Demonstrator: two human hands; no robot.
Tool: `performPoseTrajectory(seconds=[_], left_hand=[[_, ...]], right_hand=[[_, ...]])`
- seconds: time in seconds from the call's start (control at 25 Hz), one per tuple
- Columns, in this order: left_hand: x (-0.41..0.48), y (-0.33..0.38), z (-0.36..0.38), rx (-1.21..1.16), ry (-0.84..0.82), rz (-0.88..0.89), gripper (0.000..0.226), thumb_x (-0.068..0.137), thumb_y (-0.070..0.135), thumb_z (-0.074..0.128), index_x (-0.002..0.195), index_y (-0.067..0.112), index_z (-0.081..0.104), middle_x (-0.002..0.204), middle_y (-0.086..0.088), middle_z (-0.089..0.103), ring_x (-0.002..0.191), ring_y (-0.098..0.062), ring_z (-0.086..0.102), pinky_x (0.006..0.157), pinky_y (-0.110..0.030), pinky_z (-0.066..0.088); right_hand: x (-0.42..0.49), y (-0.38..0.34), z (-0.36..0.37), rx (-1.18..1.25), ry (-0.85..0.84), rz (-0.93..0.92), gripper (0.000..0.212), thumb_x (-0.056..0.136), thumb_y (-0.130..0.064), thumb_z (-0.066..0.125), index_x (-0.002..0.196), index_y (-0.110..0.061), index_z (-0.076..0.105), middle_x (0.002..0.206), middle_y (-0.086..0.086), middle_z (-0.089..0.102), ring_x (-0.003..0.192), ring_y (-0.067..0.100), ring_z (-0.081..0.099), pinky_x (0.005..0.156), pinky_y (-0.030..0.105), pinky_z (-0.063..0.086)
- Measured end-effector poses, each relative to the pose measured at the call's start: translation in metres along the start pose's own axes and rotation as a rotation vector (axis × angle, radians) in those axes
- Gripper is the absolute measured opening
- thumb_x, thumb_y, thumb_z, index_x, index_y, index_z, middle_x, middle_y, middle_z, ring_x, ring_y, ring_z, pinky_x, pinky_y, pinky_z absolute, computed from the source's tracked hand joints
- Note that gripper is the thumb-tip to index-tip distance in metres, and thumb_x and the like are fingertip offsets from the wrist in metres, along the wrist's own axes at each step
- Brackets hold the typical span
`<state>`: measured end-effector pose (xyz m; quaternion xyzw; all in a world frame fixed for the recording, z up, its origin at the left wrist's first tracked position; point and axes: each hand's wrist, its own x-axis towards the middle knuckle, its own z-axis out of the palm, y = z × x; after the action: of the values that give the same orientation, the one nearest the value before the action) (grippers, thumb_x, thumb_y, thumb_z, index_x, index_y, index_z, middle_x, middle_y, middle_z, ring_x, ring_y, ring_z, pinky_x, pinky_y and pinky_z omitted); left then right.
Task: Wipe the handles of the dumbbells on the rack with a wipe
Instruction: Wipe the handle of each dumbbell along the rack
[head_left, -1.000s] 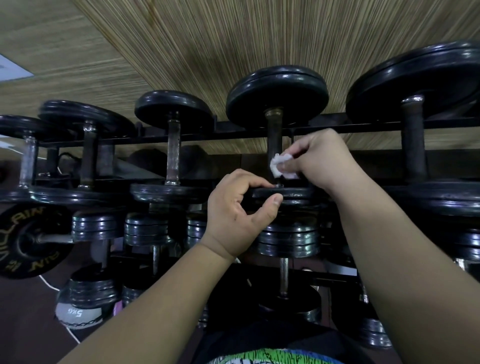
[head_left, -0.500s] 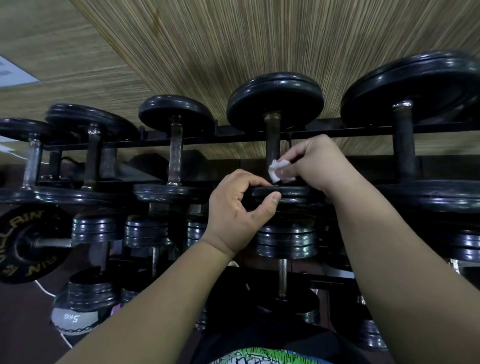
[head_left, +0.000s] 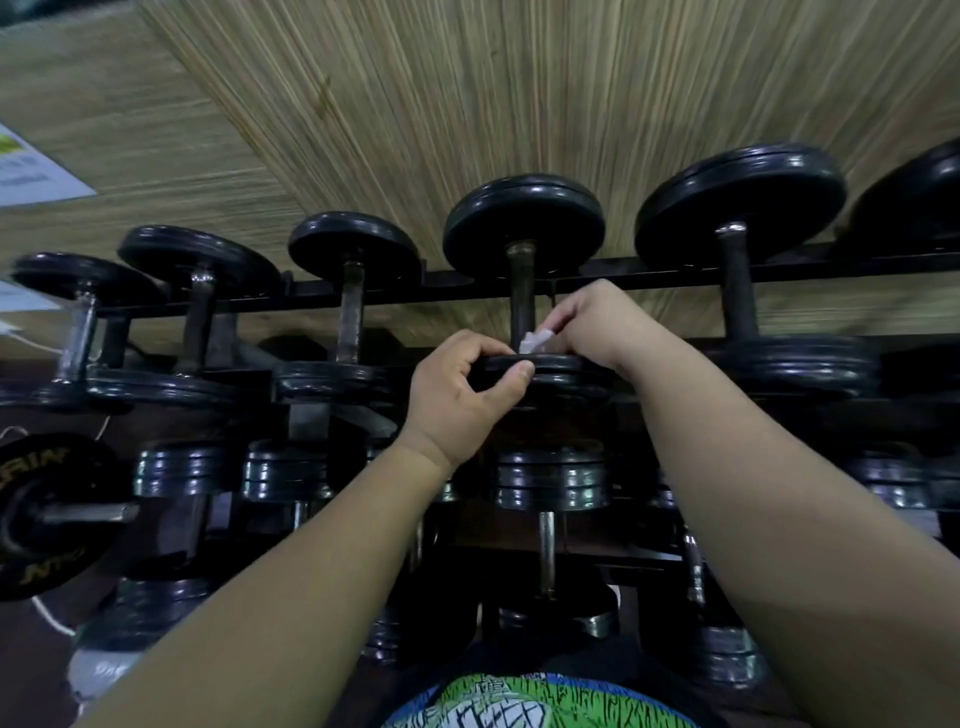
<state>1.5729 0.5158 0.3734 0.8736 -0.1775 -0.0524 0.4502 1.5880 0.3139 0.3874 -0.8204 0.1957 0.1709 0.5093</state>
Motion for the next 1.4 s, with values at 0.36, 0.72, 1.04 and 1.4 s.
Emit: performPoseTrajectory(seconds=[0.36, 0.72, 1.04, 1.4], left_hand=[[-0.02, 0.023, -0.031, -0.078, -0.066, 0.075, 0.022, 0.092, 0.041, 0.075, 0.109, 0.027, 0.073, 0.111, 0.013, 0.071, 0.112, -0.003, 0.065, 0.101, -0.025, 0.05], [-0.053, 0.078, -0.004, 0.01, -0.284, 0.239, 0.025, 0.096, 0.025, 0.072, 0.121, 0.027, 0.07, 0.114, 0.011, 0.069, 0.105, -0.006, 0.064, 0.094, -0.019, 0.048], [-0.006, 0.143, 0.094, 0.21, -0.305, 0.309, 0.046, 0.092, 0.044, 0.073, 0.133, 0.023, 0.065, 0.121, -0.001, 0.064, 0.117, -0.018, 0.061, 0.104, -0.032, 0.047], [0.029, 0.149, 0.173, 0.224, -0.185, 0.119, 0.035, 0.094, 0.057, 0.065, 0.093, 0.025, 0.078, 0.082, 0.011, 0.07, 0.086, -0.01, 0.065, 0.072, -0.021, 0.046]], right_hand=[[-0.126, 0.025, -0.024, 0.477, 0.43, -0.188, 0.02, 0.086, 0.004, 0.075, 0.079, -0.015, 0.073, 0.076, 0.007, 0.069, 0.069, 0.015, 0.066, 0.071, 0.03, 0.062], [-0.205, 0.064, -0.036, 0.382, 0.641, -0.136, 0.015, 0.09, -0.002, 0.071, 0.085, -0.015, 0.069, 0.083, 0.013, 0.072, 0.077, 0.028, 0.07, 0.087, 0.053, 0.062], [-0.236, 0.121, -0.086, 0.274, 0.702, -0.088, 0.007, 0.08, -0.015, 0.075, 0.083, -0.02, 0.072, 0.085, 0.008, 0.076, 0.087, 0.033, 0.075, 0.085, 0.057, 0.061], [-0.191, 0.155, -0.172, 0.271, 0.598, -0.163, 0.007, 0.084, -0.017, 0.076, 0.085, -0.023, 0.072, 0.089, 0.001, 0.074, 0.089, 0.026, 0.074, 0.086, 0.052, 0.062]])
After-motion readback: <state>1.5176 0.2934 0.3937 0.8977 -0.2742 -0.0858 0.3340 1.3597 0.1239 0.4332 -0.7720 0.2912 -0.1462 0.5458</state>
